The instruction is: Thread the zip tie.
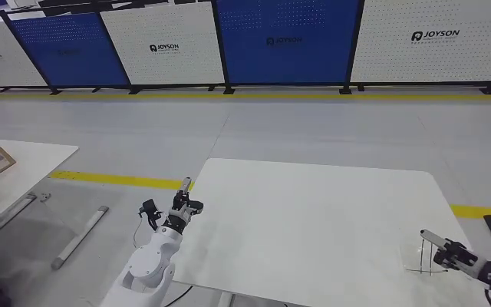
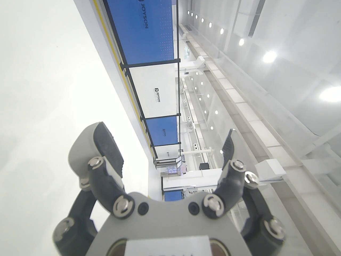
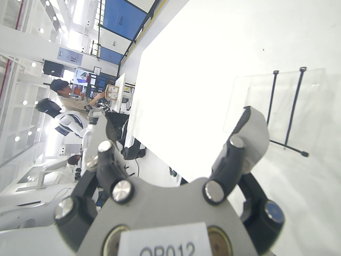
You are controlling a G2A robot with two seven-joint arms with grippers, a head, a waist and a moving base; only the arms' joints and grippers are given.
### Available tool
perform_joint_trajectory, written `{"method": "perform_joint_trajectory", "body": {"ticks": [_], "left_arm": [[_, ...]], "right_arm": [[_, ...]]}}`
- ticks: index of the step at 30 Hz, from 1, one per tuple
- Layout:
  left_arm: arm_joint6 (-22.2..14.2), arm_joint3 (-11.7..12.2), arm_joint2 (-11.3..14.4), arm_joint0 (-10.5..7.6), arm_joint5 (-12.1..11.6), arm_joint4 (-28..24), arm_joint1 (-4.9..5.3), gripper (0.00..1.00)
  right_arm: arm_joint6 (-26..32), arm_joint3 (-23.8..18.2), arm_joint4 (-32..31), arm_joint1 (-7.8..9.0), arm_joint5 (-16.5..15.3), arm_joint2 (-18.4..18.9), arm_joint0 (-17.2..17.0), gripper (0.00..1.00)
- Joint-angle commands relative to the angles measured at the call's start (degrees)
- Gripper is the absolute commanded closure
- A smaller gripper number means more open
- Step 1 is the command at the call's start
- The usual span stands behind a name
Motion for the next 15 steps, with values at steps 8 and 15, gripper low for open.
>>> {"method": "perform_joint_trajectory", "body": {"ticks": [8,15], "left_arm": [[0.0,0.0,0.0,0.0,0.0,0.0,0.0,0.0],[0.0,0.0,0.0,0.0,0.0,0.0,0.0,0.0]], "right_arm": [[12.38,1.99,-9.9,3.89,-0.34,-9.21,5.63,0.0],[12.38,1.99,-9.9,3.89,-0.34,-9.21,5.63,0.0]]}}
